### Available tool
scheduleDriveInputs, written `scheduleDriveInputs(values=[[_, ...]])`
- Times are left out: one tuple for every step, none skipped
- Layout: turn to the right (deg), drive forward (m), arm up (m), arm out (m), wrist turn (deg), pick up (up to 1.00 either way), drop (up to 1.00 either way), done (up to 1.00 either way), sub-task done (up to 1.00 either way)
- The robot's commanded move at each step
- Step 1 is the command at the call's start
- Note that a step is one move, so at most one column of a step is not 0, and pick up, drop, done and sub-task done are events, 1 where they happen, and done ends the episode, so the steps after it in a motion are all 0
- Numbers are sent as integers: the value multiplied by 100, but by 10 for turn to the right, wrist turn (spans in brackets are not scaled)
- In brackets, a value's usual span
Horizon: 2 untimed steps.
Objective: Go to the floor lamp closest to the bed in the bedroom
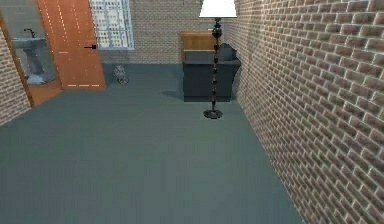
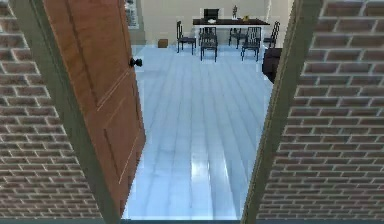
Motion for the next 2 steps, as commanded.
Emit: scheduleDriveInputs(values=[[0, 30, 0, 0, 0, 0, 0, 0, 0], [-120, 0, 0, 0, 0, 0, 0, 0, 0]])
